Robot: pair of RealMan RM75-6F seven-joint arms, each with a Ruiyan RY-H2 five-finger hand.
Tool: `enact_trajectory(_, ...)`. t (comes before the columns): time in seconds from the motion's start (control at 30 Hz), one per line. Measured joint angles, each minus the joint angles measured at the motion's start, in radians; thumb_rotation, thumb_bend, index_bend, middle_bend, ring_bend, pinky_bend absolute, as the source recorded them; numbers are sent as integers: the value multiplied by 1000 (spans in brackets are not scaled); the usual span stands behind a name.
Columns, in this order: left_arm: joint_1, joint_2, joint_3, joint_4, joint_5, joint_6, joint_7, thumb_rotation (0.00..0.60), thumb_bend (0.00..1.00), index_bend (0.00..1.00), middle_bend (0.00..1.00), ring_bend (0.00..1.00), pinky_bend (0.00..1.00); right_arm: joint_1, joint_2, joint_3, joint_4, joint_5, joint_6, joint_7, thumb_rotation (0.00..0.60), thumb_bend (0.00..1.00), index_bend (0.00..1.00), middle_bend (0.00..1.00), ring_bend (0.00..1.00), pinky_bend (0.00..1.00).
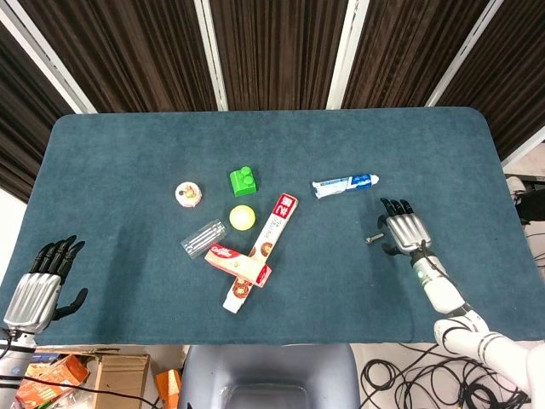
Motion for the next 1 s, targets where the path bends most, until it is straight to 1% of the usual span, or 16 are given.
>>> enact_trajectory(0.17, -4, -2, -1, 1, -4, -8, 1, 600, 358, 0, 0, 0, 75, 9, -7, 2, 15, 10, -16, -4, 600, 238, 448, 0, 0, 0)
enact_trajectory(0.3, -5, -3, -2, 1, -7, -10, 5, 600, 358, 0, 0, 0, 75, 19, -23, 2, 36, 14, -28, -2, 600, 275, 474, 0, 0, 0)
enact_trajectory(0.5, 0, -1, -1, 0, -8, -4, 5, 600, 358, 0, 0, 0, 74, 24, -39, -1, 55, 12, -30, 1, 600, 276, 489, 0, 0, 0)
enact_trajectory(0.73, 4, 1, -1, 1, -6, 4, -1, 600, 358, 0, 0, 0, 75, 25, -42, -2, 54, 13, -24, -5, 600, 293, 537, 0, 0, 0)
enact_trajectory(1.0, 4, 2, -2, 2, -7, 3, -3, 600, 357, 0, 0, 0, 75, 22, -39, -6, 53, 23, -27, -22, 600, 307, 542, 0, 0, 0)
